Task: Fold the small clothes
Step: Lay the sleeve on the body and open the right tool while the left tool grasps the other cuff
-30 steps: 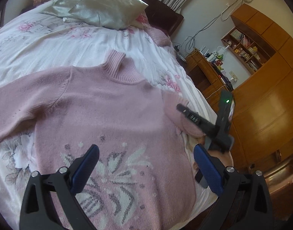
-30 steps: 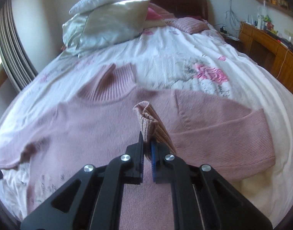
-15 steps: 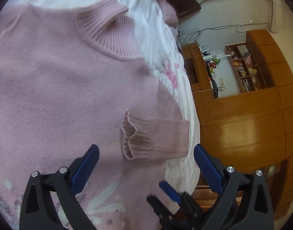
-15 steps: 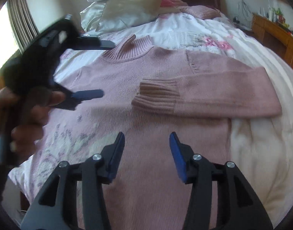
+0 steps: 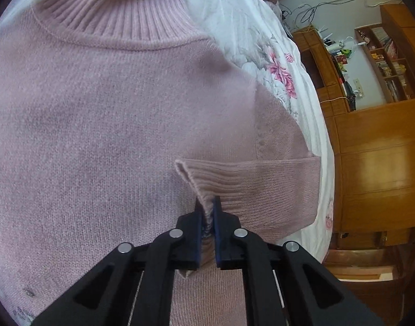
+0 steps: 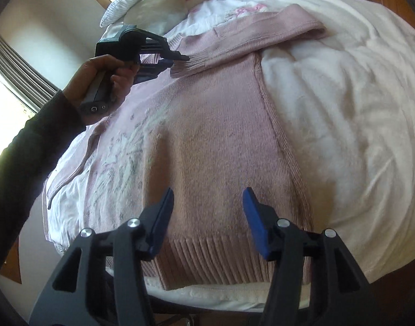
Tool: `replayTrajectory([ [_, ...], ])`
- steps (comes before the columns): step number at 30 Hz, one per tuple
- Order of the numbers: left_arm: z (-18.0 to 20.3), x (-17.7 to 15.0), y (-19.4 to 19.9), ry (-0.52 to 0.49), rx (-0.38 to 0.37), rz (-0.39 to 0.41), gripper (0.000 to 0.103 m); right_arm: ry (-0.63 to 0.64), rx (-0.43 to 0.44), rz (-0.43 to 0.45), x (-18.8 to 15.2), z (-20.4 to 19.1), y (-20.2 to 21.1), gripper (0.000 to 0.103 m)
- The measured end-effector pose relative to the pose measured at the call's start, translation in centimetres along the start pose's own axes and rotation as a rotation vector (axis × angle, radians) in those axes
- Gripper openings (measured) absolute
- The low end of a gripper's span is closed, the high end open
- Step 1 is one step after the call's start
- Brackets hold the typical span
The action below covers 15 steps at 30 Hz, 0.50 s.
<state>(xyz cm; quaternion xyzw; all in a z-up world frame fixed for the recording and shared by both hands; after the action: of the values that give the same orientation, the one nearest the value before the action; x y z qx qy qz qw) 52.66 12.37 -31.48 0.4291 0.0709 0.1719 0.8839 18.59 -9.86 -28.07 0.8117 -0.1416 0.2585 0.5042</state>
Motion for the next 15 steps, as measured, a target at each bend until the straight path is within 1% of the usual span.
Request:
replayTrajectory([
  [3,1.8,-0.3,2.0,-0.056,-0.002,0.000,0.006,-0.002,0.007,0.009,-0.6,-0.4,0.6,0.054],
  [6,4.5,-0.1,5.9,-0.118,-0.036,0.027,0.005,-0.005,0.013,0.013,-0.8,-0.5,1.0,0.054],
  [11,8.5,0.9,15.6,-0.206,-0.082,0.136,0.005,-0.028,0.028,0.021,-1.0,-0.7,1.3,0.054],
  [15,9.4,2.6,21.9,-0.215,-0.075,0.218,0.005,-0.031,0.037,0.011,-1.5,-1.3,1.3,0.054],
])
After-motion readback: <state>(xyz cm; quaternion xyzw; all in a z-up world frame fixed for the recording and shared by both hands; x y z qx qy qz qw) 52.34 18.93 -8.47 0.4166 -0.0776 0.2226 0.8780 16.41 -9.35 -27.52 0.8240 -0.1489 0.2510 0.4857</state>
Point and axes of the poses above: each gripper's, at about its wrist camera, not at the fingertips, and y roughly against the way its jaws point, z to its right, x to its top, the point moved 1 cm from there along -y, roughly the way its jaws point, and after that the axes turned 13 degrees about y, right-handed, at the moved point
